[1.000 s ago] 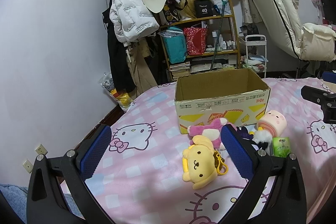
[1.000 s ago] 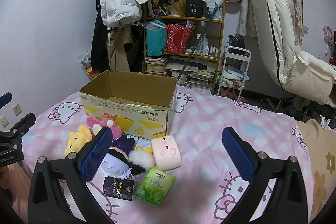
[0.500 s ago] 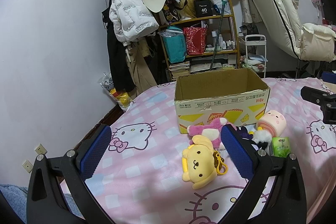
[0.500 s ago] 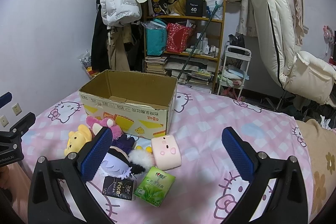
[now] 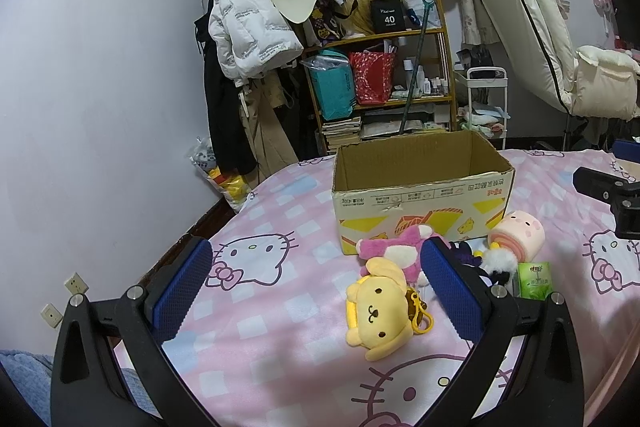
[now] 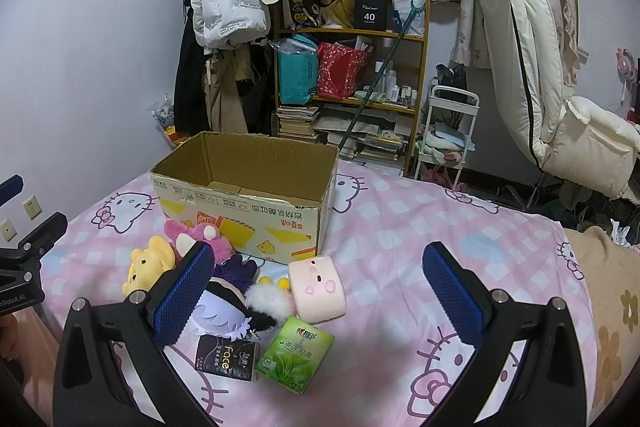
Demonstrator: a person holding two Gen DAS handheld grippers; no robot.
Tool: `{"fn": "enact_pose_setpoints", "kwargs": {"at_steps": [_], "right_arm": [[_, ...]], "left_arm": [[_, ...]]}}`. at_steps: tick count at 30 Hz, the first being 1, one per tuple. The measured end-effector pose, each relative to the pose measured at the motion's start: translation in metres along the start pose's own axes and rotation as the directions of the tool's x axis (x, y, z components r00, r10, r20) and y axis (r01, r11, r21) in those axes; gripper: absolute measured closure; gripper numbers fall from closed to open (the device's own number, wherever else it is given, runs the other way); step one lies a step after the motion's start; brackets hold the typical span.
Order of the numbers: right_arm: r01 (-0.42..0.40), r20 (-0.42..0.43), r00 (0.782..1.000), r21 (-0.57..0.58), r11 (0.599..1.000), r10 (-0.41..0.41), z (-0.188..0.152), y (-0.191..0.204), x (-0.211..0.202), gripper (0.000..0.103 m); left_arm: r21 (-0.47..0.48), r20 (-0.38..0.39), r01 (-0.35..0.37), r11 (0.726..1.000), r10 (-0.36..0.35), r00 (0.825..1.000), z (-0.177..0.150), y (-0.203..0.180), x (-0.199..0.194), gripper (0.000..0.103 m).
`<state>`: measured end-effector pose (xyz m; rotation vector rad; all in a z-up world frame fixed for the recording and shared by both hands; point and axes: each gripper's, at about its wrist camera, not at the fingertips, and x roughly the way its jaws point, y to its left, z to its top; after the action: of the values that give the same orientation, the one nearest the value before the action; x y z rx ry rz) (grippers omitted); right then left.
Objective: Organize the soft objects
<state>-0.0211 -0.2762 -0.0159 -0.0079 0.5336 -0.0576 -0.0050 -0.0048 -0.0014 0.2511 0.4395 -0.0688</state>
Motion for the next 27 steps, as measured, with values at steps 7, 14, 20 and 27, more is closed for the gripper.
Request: {"fn": "enact_pose_setpoints", "kwargs": {"at_steps": [7, 14, 20, 27], "right_arm": [[-0.002, -0.008, 1.000, -0.001, 1.000, 0.002, -0.002, 0.000, 0.001, 0.000], [-0.011, -0.009, 1.000, 0.004, 1.000, 0.011, -0.004, 0.000, 0.002, 0.000], [-0.018, -0.037, 0.999, 0.027, 0.999, 0.019, -0.002, -0.004, 0.005, 0.000], [-0.049, -0.083, 0.995, 0.073, 0.996, 0.056, 0.005, -0.011, 0.023, 0.000]], "left_arm": [[0.004, 0.001, 0.006, 1.000, -0.006, 1.000, 0.001, 0.000, 0.001, 0.001], [0.010, -0.006, 0.004, 1.000, -0.004, 1.000, 0.001, 0.000, 0.003, 0.001], [0.005, -0.029, 0.023, 1.000, -0.023, 0.999, 0.006, 0.001, 0.009, 0.001], [-0.020, -0.095, 0.065, 0.998, -0.066, 0.993, 0.019, -0.002, 0.034, 0.001]]}}
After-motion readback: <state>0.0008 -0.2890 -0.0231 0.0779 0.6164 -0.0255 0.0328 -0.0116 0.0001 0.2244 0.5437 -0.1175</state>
